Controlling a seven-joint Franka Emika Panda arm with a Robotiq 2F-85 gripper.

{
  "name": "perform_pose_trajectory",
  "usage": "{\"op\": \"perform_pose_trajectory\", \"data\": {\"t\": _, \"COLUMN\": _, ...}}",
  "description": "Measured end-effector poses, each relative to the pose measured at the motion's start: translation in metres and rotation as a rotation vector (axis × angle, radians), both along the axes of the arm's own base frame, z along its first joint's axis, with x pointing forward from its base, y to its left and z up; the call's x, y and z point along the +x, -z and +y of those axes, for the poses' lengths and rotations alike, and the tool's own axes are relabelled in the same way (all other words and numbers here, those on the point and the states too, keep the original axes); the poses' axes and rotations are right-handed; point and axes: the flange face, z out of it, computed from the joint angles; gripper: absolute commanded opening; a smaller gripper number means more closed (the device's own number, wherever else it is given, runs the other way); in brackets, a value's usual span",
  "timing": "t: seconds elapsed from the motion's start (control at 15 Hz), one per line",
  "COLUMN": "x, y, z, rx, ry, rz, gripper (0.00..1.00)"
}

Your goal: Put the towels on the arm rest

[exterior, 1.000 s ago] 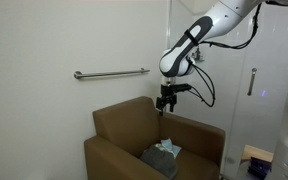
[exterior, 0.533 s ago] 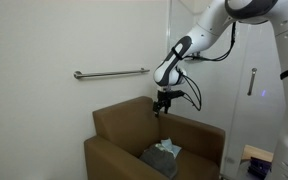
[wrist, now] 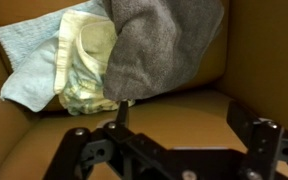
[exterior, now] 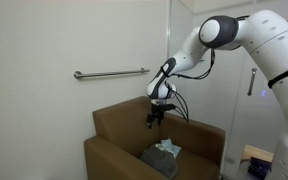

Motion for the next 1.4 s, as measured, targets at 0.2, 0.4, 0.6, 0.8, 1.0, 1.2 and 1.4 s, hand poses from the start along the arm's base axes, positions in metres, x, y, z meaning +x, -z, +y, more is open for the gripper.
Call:
{"op": "perform_pose_trajectory", "data": {"t": 0.2, "x": 0.000, "y": 0.050, "z": 0.012, "rx": 0.062, "ry": -0.001, "rz": 0.051, "gripper": 1.00}}
{"op": "perform_pose_trajectory", "data": {"t": 0.4, "x": -0.008, "y": 0.092, "z": 0.018, "rx": 0.089, "ry": 0.006, "rz": 0.111, "gripper": 1.00}}
{"op": "perform_pose_trajectory", "data": {"t": 0.6, "x": -0.016, "y": 0.115, "z": 0.009, "rx": 0.089, "ry": 0.037, "rz": 0.143, "gripper": 1.00}}
{"op": "perform_pose_trajectory", "data": {"t": 0.8, "x": -0.015, "y": 0.115, "z": 0.003, "rx": 0.089, "ry": 0.046, "rz": 0.139, "gripper": 1.00}}
{"op": "perform_pose_trajectory", "data": {"t": 1.0, "x": -0.013, "y": 0.114, "z": 0.005, "rx": 0.087, "ry": 0.043, "rz": 0.134, "gripper": 1.00}}
{"op": "perform_pose_trajectory", "data": {"t": 1.2, "x": -0.007, "y": 0.122, "z": 0.006, "rx": 0.090, "ry": 0.039, "rz": 0.133, "gripper": 1.00}}
{"op": "perform_pose_trajectory", "data": {"t": 1.4, "x": 0.004, "y": 0.142, "z": -0.002, "rx": 0.091, "ry": 0.050, "rz": 0.127, "gripper": 1.00}}
